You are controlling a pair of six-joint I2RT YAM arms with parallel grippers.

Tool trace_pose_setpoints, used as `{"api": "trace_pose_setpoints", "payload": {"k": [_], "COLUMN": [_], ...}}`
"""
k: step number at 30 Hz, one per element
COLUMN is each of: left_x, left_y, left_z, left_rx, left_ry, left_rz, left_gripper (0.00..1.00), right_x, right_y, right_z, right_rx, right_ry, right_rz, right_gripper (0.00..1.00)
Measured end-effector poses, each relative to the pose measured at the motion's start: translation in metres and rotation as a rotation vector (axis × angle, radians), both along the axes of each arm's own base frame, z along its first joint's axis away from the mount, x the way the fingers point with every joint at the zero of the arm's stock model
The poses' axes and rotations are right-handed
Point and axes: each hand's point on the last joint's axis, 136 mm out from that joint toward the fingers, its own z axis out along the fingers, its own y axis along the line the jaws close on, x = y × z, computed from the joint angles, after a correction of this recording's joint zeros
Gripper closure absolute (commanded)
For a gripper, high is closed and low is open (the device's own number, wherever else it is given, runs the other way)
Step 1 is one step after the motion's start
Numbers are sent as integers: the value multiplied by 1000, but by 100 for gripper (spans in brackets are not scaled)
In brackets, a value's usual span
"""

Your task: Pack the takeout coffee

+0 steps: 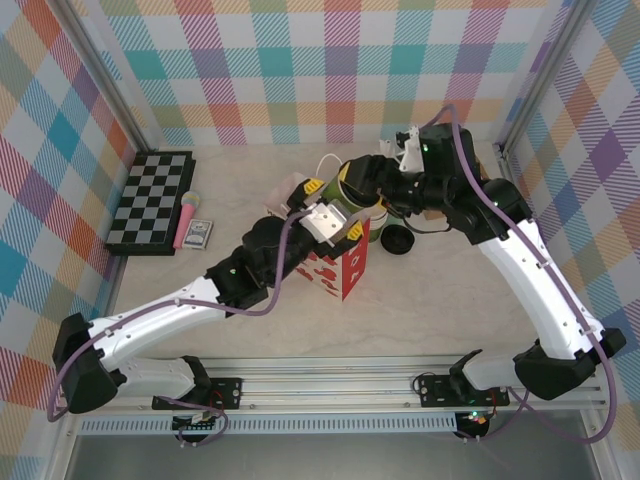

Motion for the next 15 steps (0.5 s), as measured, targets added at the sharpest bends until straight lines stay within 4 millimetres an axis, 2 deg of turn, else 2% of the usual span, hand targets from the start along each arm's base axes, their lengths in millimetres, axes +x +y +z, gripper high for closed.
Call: {"api": "trace_pose_setpoints", "payload": {"k": [3,6,9,15], "left_x": [-1,-10,-15,-9], "left_y": [24,42,47,46], "left_z": [6,16,16,-2], "left_rx": [-47,-78,-91,-90], "left_ry": [64,89,119,213], "left_rz": [-42,-86,-130,-235], "left_gripper": [0,0,0,0], "right_x": [1,-3,-8,-24], "right_y": [-2,-2,0,9], "right_z": [1,2,10,18], "right_rx": [-8,-39,-60,-51], "right_ry": [-22,-49,-88,-141], "right_rz": [13,64,123,254], "right_gripper": [35,35,35,36]}}
